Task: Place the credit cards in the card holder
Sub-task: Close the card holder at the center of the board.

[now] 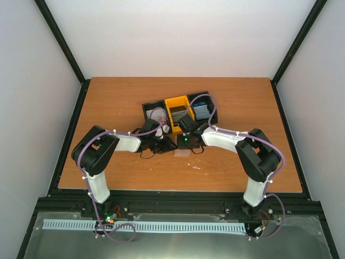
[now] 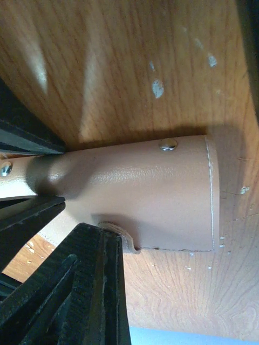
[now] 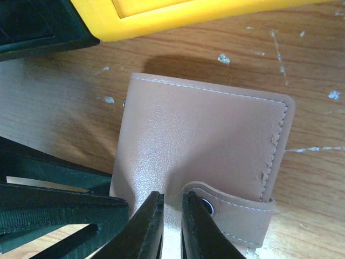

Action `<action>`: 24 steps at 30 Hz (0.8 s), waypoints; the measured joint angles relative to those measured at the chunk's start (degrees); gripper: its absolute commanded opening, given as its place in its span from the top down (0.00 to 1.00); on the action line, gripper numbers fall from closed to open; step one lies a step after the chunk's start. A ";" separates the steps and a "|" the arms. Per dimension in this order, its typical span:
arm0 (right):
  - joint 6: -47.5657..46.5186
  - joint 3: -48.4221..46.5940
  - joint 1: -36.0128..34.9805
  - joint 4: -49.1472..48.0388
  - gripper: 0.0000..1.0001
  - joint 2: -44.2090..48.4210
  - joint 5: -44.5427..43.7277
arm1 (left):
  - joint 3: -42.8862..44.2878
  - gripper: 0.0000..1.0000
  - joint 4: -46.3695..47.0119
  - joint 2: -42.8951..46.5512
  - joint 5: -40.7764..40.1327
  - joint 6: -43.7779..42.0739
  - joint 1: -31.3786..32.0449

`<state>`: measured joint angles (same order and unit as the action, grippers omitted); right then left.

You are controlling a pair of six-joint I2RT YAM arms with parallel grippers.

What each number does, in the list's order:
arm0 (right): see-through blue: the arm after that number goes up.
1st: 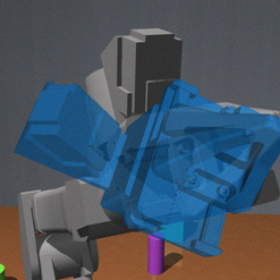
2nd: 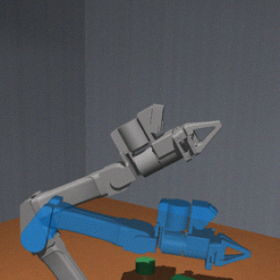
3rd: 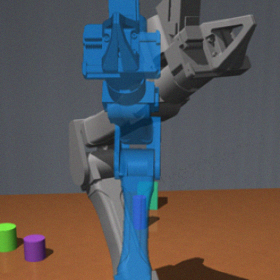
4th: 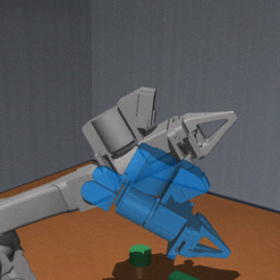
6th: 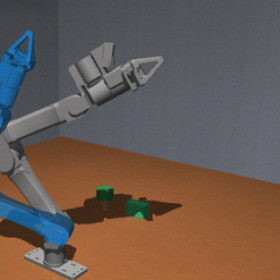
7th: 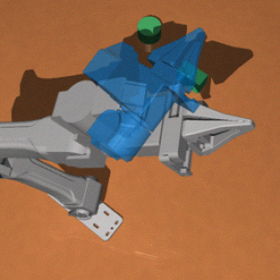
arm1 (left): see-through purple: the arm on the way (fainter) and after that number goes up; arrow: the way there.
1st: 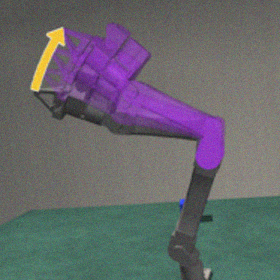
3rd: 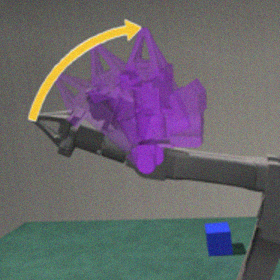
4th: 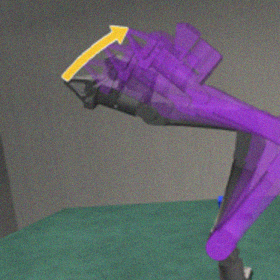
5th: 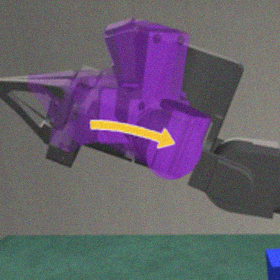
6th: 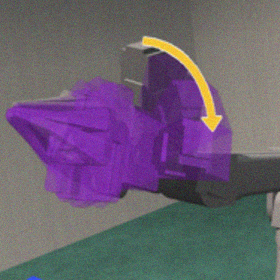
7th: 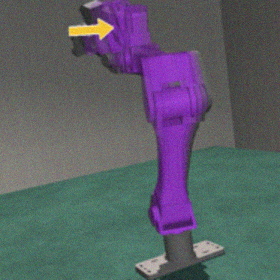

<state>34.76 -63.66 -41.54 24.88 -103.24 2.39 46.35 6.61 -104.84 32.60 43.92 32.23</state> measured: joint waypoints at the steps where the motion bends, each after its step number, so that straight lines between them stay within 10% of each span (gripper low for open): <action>1: 0.00 0.00 -0.13 -0.02 0.88 -0.09 -0.04 | 0.00 0.76 0.00 0.00 0.00 0.00 0.00; 24: 0.17 -0.48 -0.24 -0.44 0.79 3.43 -0.72 | 0.00 0.76 0.00 0.00 0.00 -0.79 0.00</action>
<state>34.94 -64.14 -41.78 24.45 -99.81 1.67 46.35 6.61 -104.84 32.60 43.13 32.23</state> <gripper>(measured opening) 0.210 0.239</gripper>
